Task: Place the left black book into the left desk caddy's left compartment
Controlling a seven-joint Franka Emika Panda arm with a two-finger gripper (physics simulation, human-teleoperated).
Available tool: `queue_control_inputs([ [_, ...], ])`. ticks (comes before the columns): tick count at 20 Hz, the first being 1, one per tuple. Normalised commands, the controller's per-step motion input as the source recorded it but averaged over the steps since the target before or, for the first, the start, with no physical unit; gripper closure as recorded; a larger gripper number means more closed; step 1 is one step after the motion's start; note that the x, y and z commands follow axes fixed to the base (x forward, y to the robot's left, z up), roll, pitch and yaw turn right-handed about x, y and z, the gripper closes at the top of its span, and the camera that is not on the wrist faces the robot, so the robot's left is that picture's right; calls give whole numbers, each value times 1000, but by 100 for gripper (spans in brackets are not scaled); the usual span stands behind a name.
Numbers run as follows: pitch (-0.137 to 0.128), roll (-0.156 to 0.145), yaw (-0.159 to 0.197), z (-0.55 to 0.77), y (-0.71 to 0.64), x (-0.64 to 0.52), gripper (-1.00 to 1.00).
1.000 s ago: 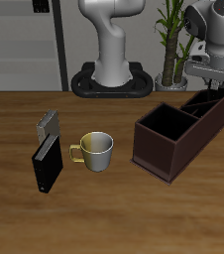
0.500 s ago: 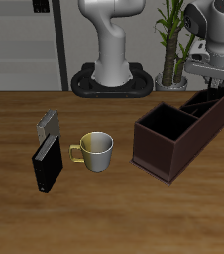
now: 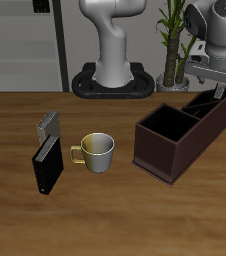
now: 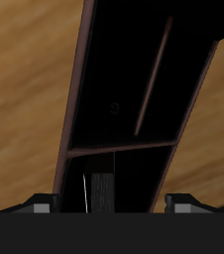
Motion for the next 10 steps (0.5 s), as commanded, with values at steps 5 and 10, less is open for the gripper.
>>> queue_control_inputs([
  [5, -18, 1, -6, 89, -59, -36, -100],
  [10, -31, -24, 57, 205, -211, 59, -100],
])
